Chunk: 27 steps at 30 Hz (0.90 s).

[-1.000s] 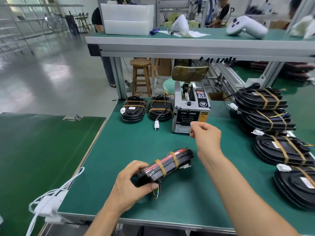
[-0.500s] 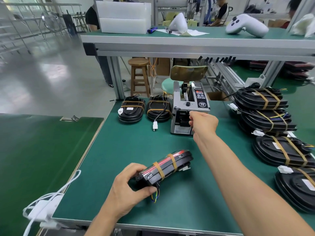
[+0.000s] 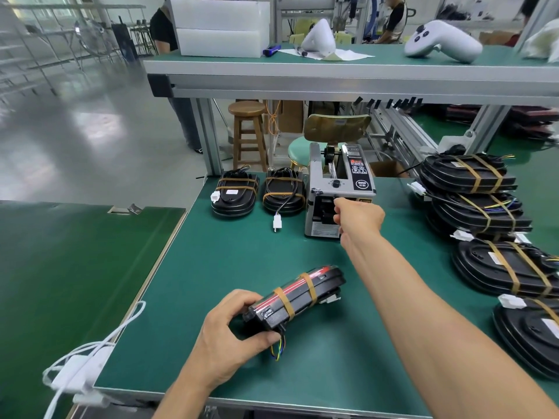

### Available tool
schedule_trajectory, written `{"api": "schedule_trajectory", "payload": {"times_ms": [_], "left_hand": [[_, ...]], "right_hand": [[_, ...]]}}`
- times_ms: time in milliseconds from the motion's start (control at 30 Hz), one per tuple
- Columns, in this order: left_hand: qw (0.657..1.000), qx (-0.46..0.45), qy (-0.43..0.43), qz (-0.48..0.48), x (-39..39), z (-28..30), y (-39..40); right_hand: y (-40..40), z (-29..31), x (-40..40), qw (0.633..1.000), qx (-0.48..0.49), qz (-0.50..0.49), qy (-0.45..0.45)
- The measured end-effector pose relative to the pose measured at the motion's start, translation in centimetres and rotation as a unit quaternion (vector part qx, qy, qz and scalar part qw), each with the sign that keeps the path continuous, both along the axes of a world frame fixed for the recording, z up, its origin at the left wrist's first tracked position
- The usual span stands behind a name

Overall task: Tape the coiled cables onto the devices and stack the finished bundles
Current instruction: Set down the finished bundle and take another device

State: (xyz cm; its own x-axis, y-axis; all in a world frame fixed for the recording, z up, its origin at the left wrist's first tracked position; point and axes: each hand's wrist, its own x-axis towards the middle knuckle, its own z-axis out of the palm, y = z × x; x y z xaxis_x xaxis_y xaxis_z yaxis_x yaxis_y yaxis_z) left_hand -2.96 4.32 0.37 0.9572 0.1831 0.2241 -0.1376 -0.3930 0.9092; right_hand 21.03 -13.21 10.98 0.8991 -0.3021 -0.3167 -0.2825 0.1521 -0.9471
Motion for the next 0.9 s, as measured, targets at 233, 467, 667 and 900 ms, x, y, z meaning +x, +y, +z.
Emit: {"api": "schedule_trajectory", "payload": {"times_ms": [233, 467, 667, 900], "left_hand": [[1.0, 0.005, -0.002, 0.002, 0.01, -0.27, 0.13], [1.0, 0.004, -0.003, 0.002, 0.16, -0.79, 0.33], [1.0, 0.003, -0.002, 0.002, 0.19, -0.82, 0.34], [1.0, 0.0, -0.005, 0.001, 0.18, -0.78, 0.3]], "right_hand": [[-0.19, -0.21, -0.36, 1.0, -0.005, -0.002, -0.008], [-0.32, -0.14, -0.37, 0.999, -0.01, 0.016, -0.038], [-0.21, -0.15, -0.2, 0.999, -0.005, 0.016, -0.029], [-0.75, -0.63, -0.46, 1.0, 0.006, 0.008, -0.022]]}}
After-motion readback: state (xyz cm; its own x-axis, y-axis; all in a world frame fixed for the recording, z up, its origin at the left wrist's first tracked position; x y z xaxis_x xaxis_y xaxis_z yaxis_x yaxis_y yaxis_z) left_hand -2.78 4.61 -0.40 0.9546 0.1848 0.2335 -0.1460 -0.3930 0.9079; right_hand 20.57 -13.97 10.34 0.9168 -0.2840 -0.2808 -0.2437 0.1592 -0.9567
